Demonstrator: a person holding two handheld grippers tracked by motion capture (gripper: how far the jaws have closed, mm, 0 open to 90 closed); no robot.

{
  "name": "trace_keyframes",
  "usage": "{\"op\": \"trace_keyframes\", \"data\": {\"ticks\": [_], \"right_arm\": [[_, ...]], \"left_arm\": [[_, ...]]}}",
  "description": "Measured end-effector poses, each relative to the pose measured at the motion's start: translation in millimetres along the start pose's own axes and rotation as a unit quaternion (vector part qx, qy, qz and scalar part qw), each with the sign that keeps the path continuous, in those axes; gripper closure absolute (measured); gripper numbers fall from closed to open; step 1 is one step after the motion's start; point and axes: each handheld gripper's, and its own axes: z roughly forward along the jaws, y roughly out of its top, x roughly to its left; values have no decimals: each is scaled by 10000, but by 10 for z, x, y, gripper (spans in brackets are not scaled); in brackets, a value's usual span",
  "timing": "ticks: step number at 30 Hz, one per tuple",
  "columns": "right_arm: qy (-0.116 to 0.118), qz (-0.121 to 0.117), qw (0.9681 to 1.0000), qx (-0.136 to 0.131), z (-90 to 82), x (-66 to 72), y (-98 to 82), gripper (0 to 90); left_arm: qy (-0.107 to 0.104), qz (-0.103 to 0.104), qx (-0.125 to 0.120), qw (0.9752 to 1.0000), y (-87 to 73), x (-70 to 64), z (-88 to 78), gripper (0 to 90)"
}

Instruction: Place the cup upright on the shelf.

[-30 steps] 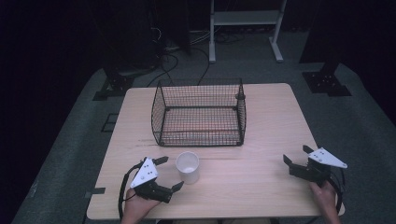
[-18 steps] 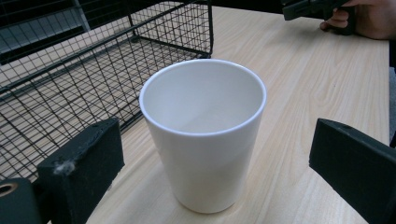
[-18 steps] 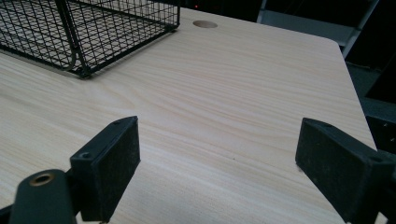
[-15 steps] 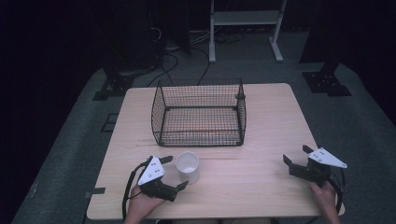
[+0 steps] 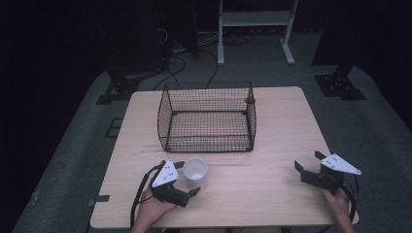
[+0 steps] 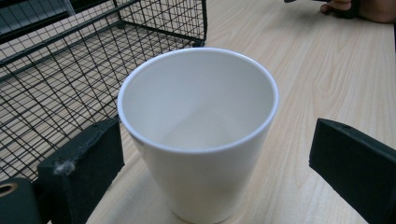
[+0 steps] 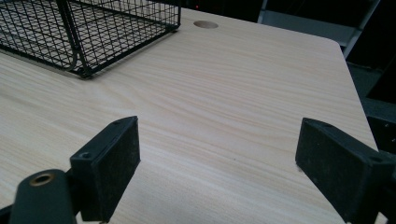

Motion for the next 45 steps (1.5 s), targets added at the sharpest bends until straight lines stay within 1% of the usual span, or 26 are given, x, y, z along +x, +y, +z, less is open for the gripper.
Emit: {"op": "trace_keyframes", "data": {"ticks": [3,6,8,13,16,20,23,26,28,31,32,37,39,42,45], "right_arm": [[4,-4,10000,-2,0,1,0,131],[6,-10,10000,-7,1,1,0,130],[9,-10,10000,-8,1,0,0,130],[11,-11,10000,-7,1,1,0,130],[12,-12,10000,-8,1,1,0,130],[15,-14,10000,-8,1,1,1,130],[15,-17,10000,-9,1,1,0,130],[20,-14,10000,-14,0,0,0,130],[21,-8,10000,-14,0,-1,0,131],[21,-11,10000,-14,0,0,0,130],[22,-10,10000,-14,0,-1,0,130],[28,-7,10000,-22,0,1,0,130],[27,-10,10000,-24,0,0,0,130],[30,-9,10000,-27,0,1,0,130],[27,-6,10000,-27,0,1,0,130]], "left_arm": [[-12,-14,6,10000,11,6,32,24],[-21,-10,79,10000,24,21,67,24],[-33,-48,114,9999,32,38,89,23],[14,-79,157,9998,39,74,120,24],[18,-118,258,9996,31,86,150,25],[2,-87,355,9993,28,85,185,40],[2,-109,387,9992,25,89,213,49],[18,-103,357,9993,23,96,220,58],[-25,-106,347,9993,21,102,225,87],[-48,-104,424,9990,22,107,242,98],[-58,-89,429,9990,21,106,245,118],[-83,-36,495,9987,21,103,265,145],[-113,-7,494,9987,21,103,262,193],[-137,-17,499,9987,23,104,259,198],[-139,50,507,9986,32,96,251,205]]}}
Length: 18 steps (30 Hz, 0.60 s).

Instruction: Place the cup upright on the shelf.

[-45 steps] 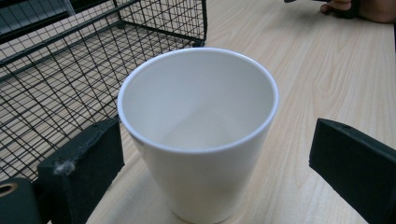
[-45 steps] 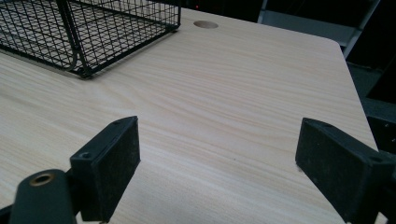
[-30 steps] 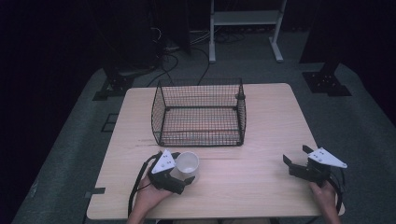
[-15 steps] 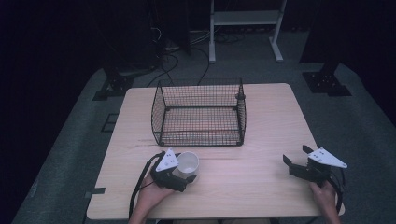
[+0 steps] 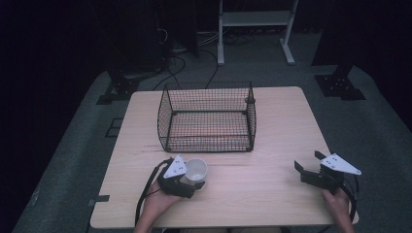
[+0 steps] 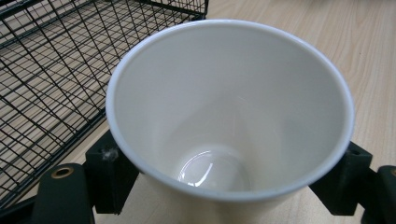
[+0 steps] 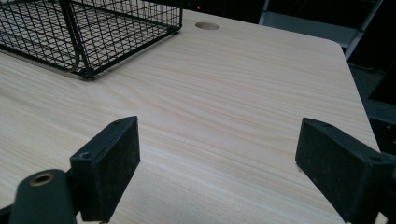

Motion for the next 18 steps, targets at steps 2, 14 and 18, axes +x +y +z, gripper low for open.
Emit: {"op": "trace_keyframes", "data": {"ticks": [2,14,18], "right_arm": [[3,7,10000,-1,0,-1,0,130],[1,8,10000,-3,-1,-1,0,131],[1,2,10000,-2,-1,0,0,131]], "left_arm": [[8,33,19,10000,20,-8,-5,205],[-114,154,-316,9993,300,12,-125,207],[-130,165,-358,9991,374,30,-156,207]]}}
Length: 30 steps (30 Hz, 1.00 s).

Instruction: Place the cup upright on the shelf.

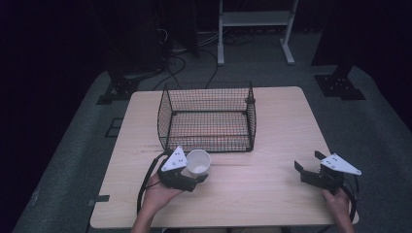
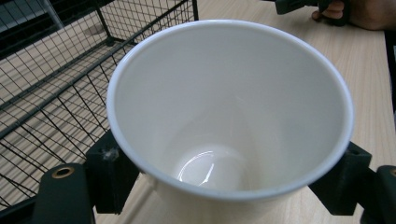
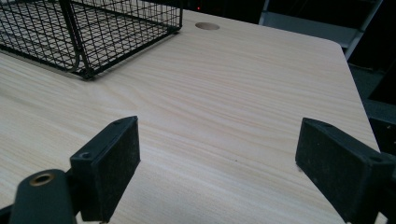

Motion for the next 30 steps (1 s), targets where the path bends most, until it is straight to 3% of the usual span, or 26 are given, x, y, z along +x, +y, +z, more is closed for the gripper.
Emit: {"op": "trace_keyframes", "data": {"ticks": [8,13,30], "right_arm": [[-13,-13,10000,0,0,1,0,131],[-22,8,10000,5,-1,1,0,130],[-33,6,10000,12,2,-1,1,130]], "left_arm": [[-59,40,-110,9999,129,42,-74,207],[-45,121,-53,9999,214,60,-122,207],[-7,104,-43,9999,452,279,-250,208]]}}
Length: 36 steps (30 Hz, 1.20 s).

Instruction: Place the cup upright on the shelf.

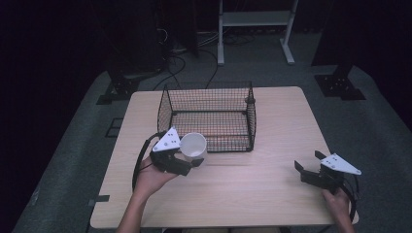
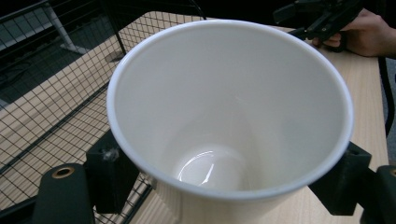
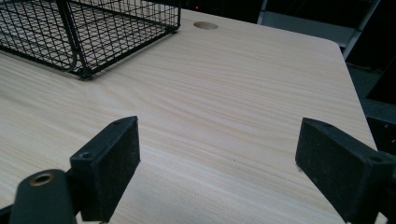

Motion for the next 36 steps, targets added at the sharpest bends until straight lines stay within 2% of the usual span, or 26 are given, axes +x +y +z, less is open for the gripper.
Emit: {"op": "trace_keyframes", "data": {"ticks": [4,14,36], "right_arm": [[-8,27,10000,-4,-1,-3,0,131],[-26,53,10000,-4,-4,-10,-1,130],[-71,96,9999,-33,-11,-20,-4,130]], "left_arm": [[-23,-74,6,10000,70,75,-13,208],[-24,1,148,9999,303,224,-3,208],[20,-54,184,9998,580,648,123,208]]}}
